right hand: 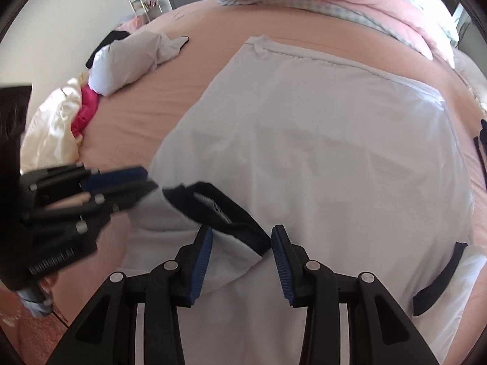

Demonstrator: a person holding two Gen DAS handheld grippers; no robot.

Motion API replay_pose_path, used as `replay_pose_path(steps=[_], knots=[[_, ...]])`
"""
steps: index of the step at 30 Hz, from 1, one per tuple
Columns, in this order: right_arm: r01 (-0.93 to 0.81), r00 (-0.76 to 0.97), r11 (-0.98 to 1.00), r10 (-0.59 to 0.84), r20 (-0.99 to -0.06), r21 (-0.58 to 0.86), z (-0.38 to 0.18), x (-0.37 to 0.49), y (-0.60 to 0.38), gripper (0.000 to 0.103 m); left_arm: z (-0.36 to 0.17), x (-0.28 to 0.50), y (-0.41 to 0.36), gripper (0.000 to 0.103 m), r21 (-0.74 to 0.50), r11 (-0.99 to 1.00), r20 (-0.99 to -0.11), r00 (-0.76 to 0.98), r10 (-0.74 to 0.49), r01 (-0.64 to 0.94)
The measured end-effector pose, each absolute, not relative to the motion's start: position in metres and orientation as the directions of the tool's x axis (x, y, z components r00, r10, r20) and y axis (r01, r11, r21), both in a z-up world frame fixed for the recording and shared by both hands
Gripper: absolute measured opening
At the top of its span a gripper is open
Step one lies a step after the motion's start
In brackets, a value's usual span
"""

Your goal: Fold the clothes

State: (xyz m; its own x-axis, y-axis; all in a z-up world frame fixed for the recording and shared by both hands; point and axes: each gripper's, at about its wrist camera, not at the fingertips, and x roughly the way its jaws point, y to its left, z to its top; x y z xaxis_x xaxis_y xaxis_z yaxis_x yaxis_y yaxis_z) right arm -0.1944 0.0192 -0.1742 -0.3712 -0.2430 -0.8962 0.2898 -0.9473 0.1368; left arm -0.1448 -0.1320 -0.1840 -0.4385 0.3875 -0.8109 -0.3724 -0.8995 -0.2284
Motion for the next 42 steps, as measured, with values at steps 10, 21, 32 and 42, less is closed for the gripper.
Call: replay_pose_path(steps=[10,21,32,42], knots=[[0.318,-0.368,-0.938,-0.259,-0.893,0.141,-0.167,-0.190,0.011,0.040,-0.181,-0.127,-0.125,0.017,-0.257,-0.831,-0.803,-0.370,0.468,-0.493],[0.387,-0.306,-0.913,-0.257,-0.917,0.127,-0.178,-0.186,0.000,0.040,-0.189,-0.119,-0.127,0.017,-0.223,-0.825,-0.837,-0.332,0.435,-0.519],[0.473,-0.264,-0.854,-0.370,-0.891,0.214,-0.175,-0.214,-0.026,0.040,-0.189,-0.121,-0.135,0.018,-0.185,-0.858,-0.819,-0.408,0.404,-0.479],[0.345,-0.356,-0.899,-0.392,-0.848,0.271,-0.166,-0.222,0.003,0.040,-0.196,-0.159,-0.127,0.018,-0.176,-0.913,-0.821,-0.456,0.342,-0.367]])
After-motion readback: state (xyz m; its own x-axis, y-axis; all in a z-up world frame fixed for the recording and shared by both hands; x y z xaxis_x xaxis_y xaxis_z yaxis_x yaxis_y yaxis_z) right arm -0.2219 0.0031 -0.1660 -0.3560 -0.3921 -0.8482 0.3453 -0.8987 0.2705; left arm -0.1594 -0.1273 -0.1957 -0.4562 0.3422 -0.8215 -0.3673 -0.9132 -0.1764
